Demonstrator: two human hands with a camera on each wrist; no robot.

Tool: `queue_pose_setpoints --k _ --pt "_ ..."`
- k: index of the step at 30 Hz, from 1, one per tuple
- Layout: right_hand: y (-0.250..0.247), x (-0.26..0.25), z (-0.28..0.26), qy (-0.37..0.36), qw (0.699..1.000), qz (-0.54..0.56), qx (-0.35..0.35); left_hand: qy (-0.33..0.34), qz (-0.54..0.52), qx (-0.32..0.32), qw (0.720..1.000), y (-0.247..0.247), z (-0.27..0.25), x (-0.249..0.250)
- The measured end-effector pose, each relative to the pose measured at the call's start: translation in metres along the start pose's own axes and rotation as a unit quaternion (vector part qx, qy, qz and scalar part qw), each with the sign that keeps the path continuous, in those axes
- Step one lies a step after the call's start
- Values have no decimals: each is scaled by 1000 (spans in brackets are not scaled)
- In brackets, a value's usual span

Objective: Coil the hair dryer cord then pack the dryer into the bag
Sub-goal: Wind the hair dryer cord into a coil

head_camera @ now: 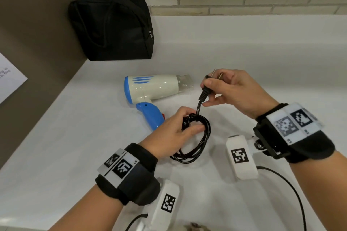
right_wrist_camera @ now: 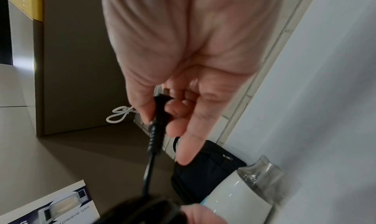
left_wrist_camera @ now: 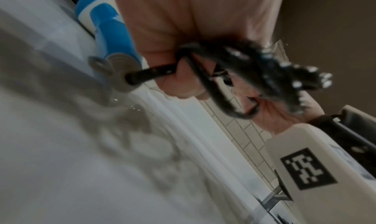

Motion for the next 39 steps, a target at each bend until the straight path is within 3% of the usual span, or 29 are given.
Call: queue_pose_setpoints --k 4,7,10,14,18,21,24,26,32,39 --pt "2 -3 1 -25 1000 7 1 30 76 48 995 0 3 4" --pt "-3 4 7 -3 998 53 24 57 111 85 989 -1 3 10" --pt "-4 29 11 109 985 128 31 79 123 92 985 -3 3 13" --pt "8 64 2 278 939 203 -1 78 87 101 988 -4 2 16" --pt "30 73 -14 340 902 258 -60 85 38 108 990 -2 1 20" --pt "35 74 -19 309 912 265 -52 52 2 119 992 -3 3 16" --pt "37 78 -24 234 957 168 -27 24 -24 144 989 -7 3 10" --pt "36 77 -29 205 972 114 -2 14 -34 168 985 -10 4 6" --pt "43 60 -44 146 984 98 -26 -6 8 210 978 -15 6 -5" --pt "45 53 -40 65 998 22 15 13 -15 245 969 -16 4 3"
Point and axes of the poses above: each hand's wrist, its own z-axis towards the middle knuckle, its own y-axis out of the palm, x = y × z, the point moved 4 cm from there along z, towards the middle knuckle, and after that the axes turned 11 degrees about x, right-handed, at the moved point
